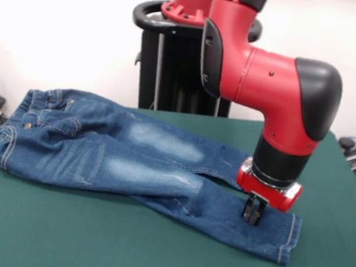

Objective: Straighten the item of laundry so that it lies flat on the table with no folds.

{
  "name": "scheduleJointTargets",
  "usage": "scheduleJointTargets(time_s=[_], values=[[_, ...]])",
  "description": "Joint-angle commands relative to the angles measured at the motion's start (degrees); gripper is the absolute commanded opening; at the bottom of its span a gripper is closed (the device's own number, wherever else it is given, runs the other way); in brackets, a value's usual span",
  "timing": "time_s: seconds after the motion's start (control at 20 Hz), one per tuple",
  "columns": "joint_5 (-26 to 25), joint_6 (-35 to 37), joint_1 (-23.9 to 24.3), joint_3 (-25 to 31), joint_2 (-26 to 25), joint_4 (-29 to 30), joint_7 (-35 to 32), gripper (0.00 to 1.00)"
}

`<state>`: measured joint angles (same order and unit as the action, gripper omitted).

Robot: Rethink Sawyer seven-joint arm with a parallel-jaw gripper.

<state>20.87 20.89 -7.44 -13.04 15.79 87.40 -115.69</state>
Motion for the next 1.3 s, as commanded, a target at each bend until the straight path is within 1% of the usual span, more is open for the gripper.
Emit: scheduleJointTargets(time_s=[0.05, 0.1, 0.15, 0.45, 0.7, 0.8, 0.9, 1.0, 1.1, 1.2, 1.3], values=[[2.47, 4.61, -4.14, -0.41, -4.85, -5.79, -14.02, 0.00], [3.30, 1.17, -6.61, -3.60, -6.11, -6.72, -16.45, 0.00], [1.26, -2.87, -3.52, 1.03, -4.16, -4.56, -11.55, 0.00], [1.91, -2.06, -3.81, 0.53, -4.17, -5.45, -11.56, 0.00], [1.93, 0.26, -4.43, -0.28, -3.23, -5.86, -11.72, 0.00], [1.75, 2.57, -5.01, -1.21, -2.12, -6.07, -11.93, 0.00], [1.21, 5.04, -5.12, -1.24, 0.66, -4.94, -11.30, 0.00], [0.93, 9.38, -4.76, -1.00, 4.21, -3.80, -10.62, 0.00], [0.48, 12.92, -4.41, -1.19, 5.96, -4.10, -9.93, 0.00], [0.40, 12.92, -3.94, -0.79, 6.34, -4.04, -9.52, 0.00], [0.45, 11.17, -3.56, 0.08, 6.43, -3.32, -9.23, 0.00]])
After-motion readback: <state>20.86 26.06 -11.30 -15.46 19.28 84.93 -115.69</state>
